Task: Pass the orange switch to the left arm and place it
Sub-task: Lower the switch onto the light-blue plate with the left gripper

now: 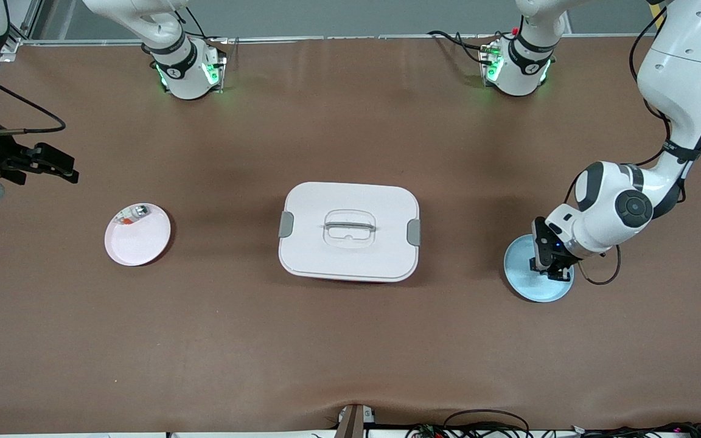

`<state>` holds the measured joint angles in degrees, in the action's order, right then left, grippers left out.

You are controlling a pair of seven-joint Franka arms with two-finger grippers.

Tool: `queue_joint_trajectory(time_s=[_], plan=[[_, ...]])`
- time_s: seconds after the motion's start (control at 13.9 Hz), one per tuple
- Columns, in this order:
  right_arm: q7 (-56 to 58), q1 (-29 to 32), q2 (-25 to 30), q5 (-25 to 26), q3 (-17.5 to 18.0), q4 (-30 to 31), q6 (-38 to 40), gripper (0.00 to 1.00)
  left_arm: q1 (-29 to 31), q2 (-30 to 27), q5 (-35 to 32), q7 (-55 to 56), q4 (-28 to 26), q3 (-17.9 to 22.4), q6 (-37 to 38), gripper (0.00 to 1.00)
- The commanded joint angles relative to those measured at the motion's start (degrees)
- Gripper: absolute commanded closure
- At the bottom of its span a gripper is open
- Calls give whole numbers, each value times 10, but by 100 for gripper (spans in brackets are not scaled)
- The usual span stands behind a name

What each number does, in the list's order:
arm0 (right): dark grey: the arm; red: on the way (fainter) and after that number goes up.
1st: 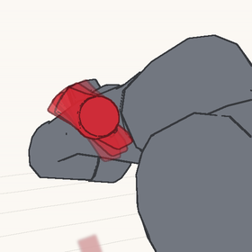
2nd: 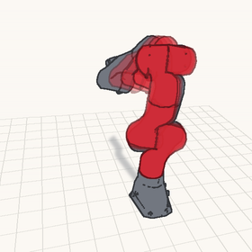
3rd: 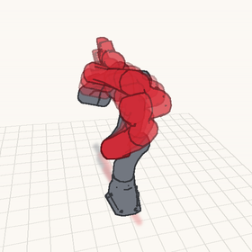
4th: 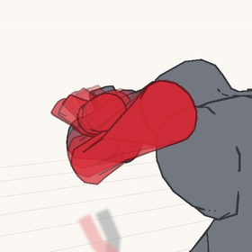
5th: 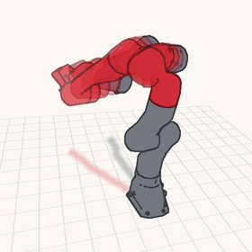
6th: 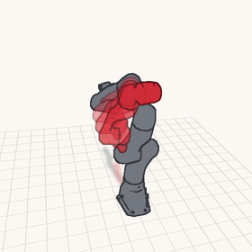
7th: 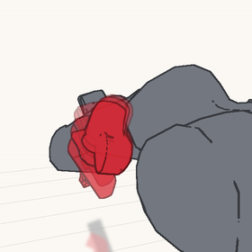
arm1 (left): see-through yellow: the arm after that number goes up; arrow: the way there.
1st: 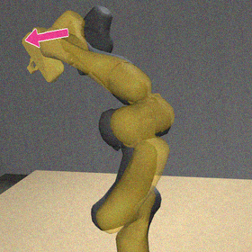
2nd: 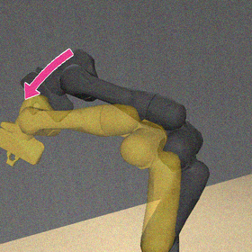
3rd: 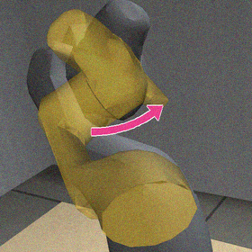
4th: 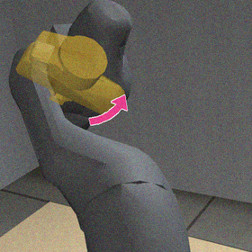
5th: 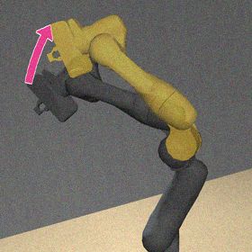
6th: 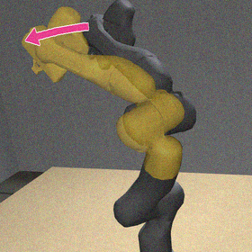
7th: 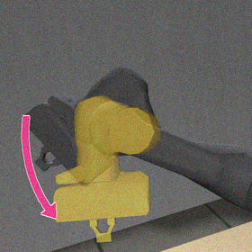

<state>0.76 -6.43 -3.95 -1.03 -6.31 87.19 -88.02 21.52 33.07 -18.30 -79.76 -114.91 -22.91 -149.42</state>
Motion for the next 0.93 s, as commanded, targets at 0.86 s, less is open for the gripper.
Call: queue_joint_trajectory(time_s=[0.86], plan=[[2, 108, -11, -1, 98, -23, 12, 0, -6, 17, -16, 29, 19, -6, -6, 95]])
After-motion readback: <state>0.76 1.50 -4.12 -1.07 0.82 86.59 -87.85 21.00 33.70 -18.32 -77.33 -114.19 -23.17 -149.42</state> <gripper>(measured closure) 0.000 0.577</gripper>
